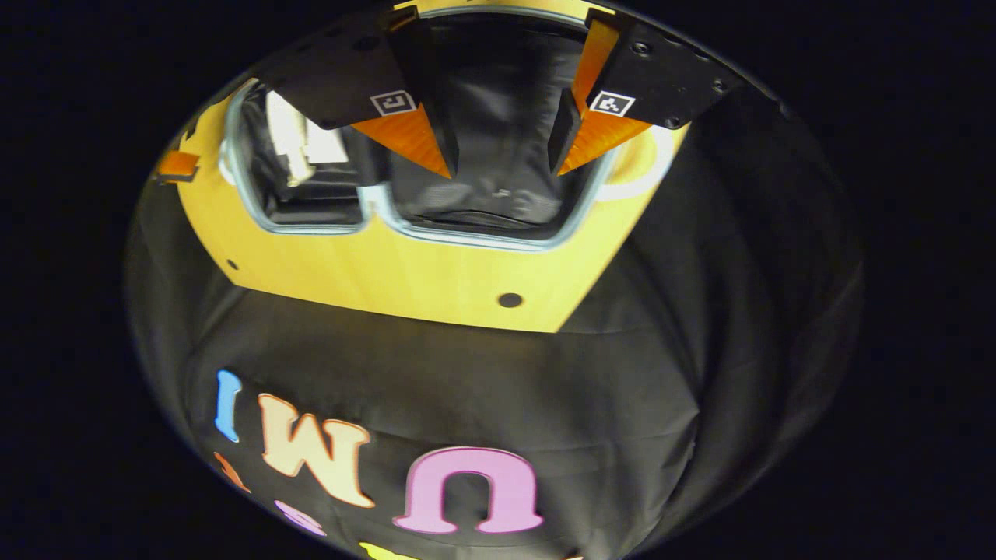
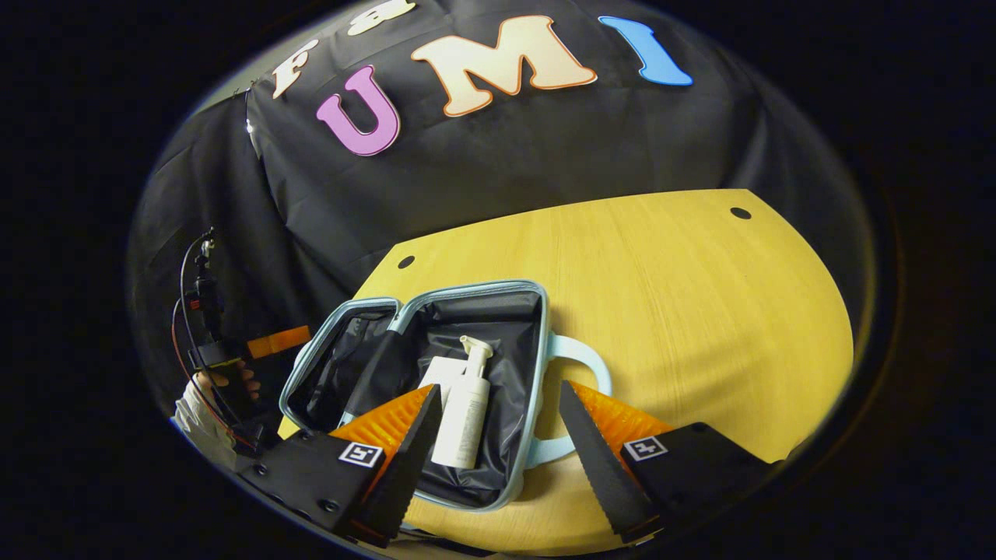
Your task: First open the suitcase, pack the skin care products into it, and then close the suitcase.
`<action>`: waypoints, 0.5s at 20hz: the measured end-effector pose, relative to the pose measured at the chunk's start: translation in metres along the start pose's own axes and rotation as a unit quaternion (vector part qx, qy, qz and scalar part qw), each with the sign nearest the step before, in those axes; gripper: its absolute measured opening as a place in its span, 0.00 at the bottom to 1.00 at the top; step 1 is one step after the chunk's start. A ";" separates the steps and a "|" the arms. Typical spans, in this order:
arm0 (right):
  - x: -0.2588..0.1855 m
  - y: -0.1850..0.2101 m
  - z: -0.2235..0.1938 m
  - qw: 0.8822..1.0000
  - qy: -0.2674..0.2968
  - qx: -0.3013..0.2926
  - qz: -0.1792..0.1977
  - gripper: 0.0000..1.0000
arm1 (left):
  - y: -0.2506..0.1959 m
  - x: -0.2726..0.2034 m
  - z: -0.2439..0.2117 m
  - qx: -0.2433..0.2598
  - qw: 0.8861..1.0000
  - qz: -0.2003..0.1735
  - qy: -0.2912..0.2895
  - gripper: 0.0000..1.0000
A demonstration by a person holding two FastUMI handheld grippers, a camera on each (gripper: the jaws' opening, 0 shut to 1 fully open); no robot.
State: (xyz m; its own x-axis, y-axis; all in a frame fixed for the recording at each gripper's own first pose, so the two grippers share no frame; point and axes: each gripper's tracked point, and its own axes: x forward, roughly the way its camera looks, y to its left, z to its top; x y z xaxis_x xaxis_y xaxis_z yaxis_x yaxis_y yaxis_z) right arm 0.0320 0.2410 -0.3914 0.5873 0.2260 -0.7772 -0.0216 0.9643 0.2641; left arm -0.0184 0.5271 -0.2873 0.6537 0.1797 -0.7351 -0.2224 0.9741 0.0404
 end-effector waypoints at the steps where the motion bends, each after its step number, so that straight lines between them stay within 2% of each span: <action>1: -0.003 -0.005 0.001 1.000 -0.002 -0.002 -0.007 0.96 | 0.027 0.004 -0.003 0.004 1.000 0.020 0.009 0.70; 3: -0.007 -0.015 0.002 1.000 -0.003 -0.005 -0.023 0.96 | 0.072 0.013 -0.012 0.006 0.998 0.052 0.029 0.70; 4: -0.009 -0.019 0.000 1.000 0.000 -0.005 -0.029 0.96 | 0.088 0.016 -0.016 0.004 0.997 0.064 0.036 0.66; 8: -0.014 -0.029 -0.008 0.999 0.015 -0.013 -0.046 0.96 | 0.125 0.035 -0.041 -0.016 0.994 0.080 0.066 0.65; 10: -0.016 -0.030 -0.009 0.998 0.020 -0.016 -0.049 0.96 | 0.129 0.048 -0.064 -0.034 0.992 0.068 0.099 0.61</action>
State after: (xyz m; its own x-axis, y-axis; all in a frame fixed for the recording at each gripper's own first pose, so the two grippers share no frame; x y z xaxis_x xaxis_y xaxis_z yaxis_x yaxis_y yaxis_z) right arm 0.0162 0.2094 -0.3919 0.5552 0.1351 -0.8206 0.0086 0.9857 0.1681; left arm -0.0617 0.6524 -0.3605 0.4607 0.2720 -0.8448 -0.3521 0.9298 0.1074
